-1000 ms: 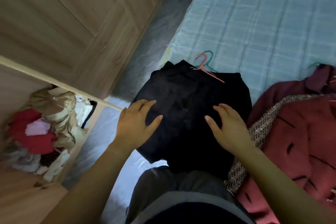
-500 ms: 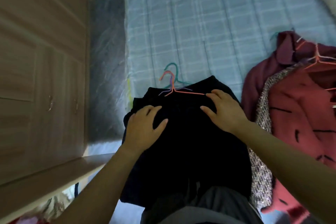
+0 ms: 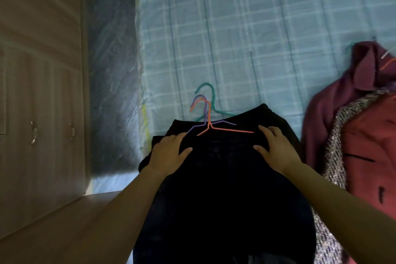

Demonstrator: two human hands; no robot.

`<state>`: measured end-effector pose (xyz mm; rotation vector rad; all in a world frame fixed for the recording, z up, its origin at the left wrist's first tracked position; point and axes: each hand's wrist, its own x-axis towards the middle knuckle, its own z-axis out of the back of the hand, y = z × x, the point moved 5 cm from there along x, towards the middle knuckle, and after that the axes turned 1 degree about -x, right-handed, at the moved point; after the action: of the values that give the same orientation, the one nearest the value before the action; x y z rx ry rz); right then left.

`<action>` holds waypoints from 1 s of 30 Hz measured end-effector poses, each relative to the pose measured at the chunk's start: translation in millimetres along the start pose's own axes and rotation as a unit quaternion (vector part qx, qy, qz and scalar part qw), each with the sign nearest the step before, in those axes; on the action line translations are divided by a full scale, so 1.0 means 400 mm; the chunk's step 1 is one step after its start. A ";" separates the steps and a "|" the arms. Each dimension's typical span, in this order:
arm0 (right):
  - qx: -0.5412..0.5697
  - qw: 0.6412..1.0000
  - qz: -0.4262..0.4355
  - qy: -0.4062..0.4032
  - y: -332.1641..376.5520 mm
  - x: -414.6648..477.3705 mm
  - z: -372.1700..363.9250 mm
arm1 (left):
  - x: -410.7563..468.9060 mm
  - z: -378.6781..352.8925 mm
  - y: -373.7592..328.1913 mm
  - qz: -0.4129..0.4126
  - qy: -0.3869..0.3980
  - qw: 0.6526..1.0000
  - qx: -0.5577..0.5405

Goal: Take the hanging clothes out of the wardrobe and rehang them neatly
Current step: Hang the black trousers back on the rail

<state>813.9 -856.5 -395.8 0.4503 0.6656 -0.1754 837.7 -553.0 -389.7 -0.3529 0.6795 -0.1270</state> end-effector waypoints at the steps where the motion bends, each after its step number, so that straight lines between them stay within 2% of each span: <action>1: 0.011 1.000 0.006 -0.004 0.000 0.005 0.004 | 0.000 -0.007 -0.001 0.002 -0.002 1.000 -0.013; 5: 0.025 0.998 0.037 -0.038 0.008 0.005 0.024 | -0.018 -0.012 -0.029 0.011 -0.015 0.991 -0.130; 11: 0.095 0.990 0.082 -0.059 0.022 -0.047 0.075 | -0.111 0.040 -0.071 0.009 -0.085 0.991 -0.108; 16: 0.185 0.967 0.151 -0.093 0.036 -0.157 0.154 | -0.231 0.085 -0.129 0.018 -0.156 0.985 -0.077; 19: 0.193 0.950 0.211 -0.128 0.036 -0.232 0.190 | -0.335 0.107 -0.168 0.014 -0.223 0.973 -0.060; 24: 0.184 0.918 0.306 -0.173 0.056 -0.380 0.187 | -0.565 0.100 -0.209 0.026 -0.292 0.954 -0.068; 30: 0.141 0.885 0.413 -0.164 0.152 -0.561 0.149 | -0.886 0.023 -0.224 0.104 -0.393 0.912 -0.056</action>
<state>690.9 -826.3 -191.8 0.9252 0.0709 0.4639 569.6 -553.0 -141.0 -0.4014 -0.0823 0.2551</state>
